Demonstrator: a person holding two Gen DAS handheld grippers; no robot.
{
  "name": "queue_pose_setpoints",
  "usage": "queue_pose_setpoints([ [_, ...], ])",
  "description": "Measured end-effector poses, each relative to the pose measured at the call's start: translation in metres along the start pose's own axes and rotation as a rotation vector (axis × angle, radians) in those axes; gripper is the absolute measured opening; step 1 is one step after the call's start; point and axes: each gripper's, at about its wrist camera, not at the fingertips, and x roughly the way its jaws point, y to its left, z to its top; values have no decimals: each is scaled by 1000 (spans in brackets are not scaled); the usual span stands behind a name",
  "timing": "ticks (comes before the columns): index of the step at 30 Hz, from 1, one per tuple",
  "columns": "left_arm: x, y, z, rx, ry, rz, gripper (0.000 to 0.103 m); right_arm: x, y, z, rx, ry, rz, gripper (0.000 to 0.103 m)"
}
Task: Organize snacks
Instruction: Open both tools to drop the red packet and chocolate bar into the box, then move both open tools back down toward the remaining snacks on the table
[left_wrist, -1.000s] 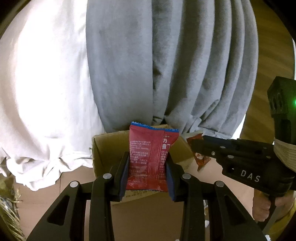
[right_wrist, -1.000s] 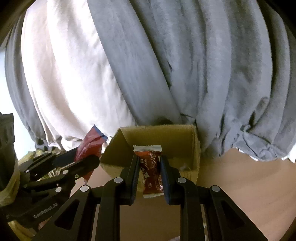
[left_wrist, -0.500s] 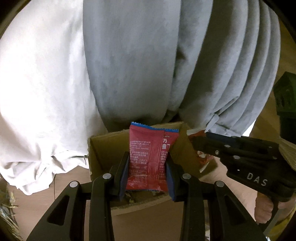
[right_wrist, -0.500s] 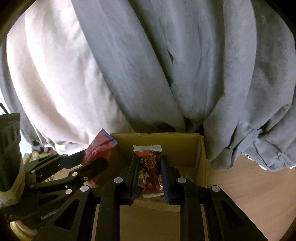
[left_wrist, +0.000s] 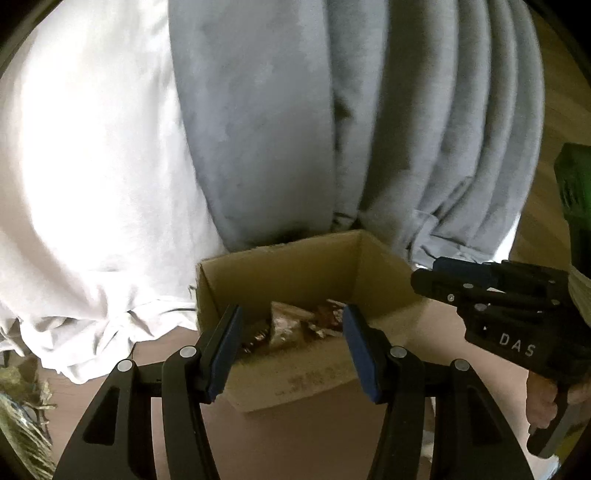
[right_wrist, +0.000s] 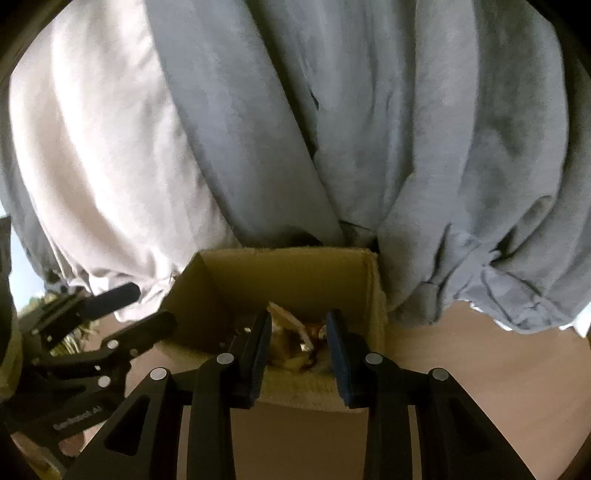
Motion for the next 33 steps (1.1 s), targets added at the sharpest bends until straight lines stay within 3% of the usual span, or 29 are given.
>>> queue_pose_setpoints([
  [7,-31,-25,-28,19,-5,-52,55,-44,1,-36,-44,-27,-14,32],
  [12,-42,-40,-57,42,26,-49,55,-58,2,-64,-66,8,-27,32],
  [21,-41,-52,-113,65,141,-22,55,-53,4,-128,-93,179,2,32],
  [33,-25,-52,-169,78,300,2,55,-15,17,-201,-93,434,129,32],
])
